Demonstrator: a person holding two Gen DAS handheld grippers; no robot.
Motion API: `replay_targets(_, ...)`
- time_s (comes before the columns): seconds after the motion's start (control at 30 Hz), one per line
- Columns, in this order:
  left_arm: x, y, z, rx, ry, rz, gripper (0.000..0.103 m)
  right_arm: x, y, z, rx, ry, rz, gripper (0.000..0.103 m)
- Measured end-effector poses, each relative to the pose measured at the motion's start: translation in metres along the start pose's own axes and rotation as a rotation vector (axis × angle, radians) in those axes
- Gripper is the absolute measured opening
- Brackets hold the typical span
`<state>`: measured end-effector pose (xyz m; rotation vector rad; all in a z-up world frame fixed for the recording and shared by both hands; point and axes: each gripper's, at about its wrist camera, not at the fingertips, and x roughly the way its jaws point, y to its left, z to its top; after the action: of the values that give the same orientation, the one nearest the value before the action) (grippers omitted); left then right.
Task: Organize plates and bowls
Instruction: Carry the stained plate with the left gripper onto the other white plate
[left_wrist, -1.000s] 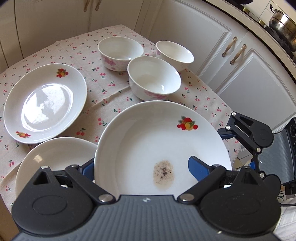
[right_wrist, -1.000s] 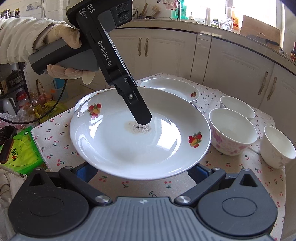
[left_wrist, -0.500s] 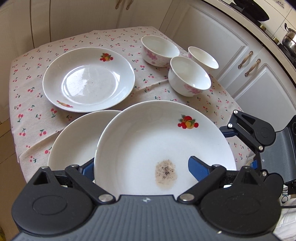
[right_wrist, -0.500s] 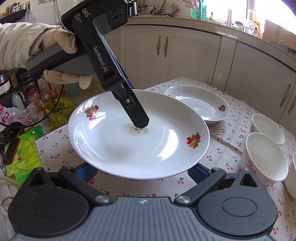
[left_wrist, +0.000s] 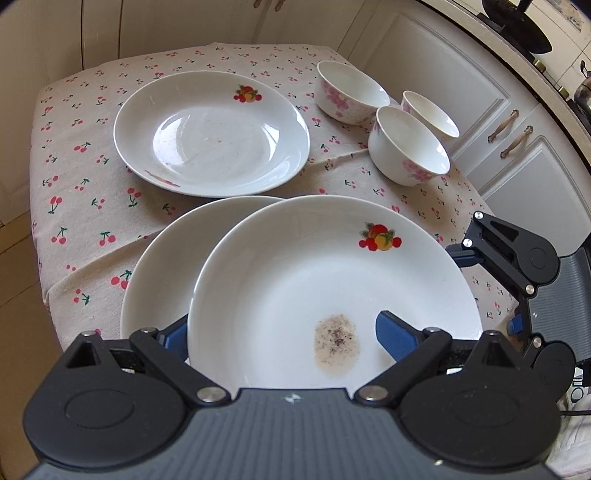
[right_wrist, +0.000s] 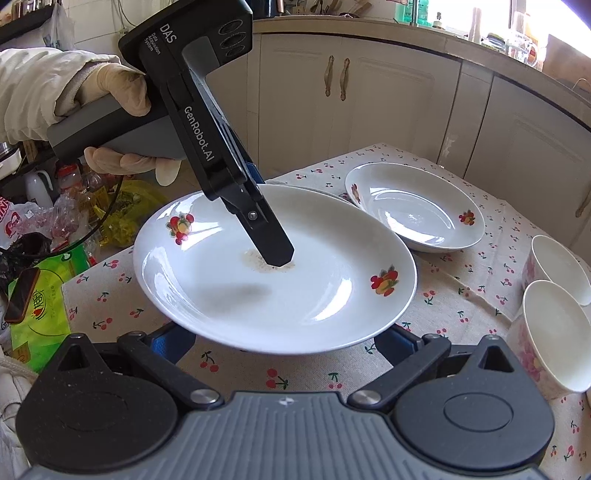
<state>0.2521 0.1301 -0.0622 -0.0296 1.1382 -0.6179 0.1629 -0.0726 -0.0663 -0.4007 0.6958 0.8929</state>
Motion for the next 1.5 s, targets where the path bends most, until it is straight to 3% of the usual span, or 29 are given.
replay_targets(0.8,0.011,0.014,0.006,0.003,0.073,0.033,0.097,0.015,0.013,0.006,-0.070,0.036,-0.061,0.103)
replay_targets(1.13,0.011,0.009,0.011,0.035,0.106,0.072,0.097,0.014,0.012,0.004,-0.050,0.025,-0.044,0.103)
replay_targets(1.5,0.002,0.010,0.007,0.004,0.097,0.095,0.097,0.011,0.013,0.003,-0.051,0.006,-0.037,0.103)
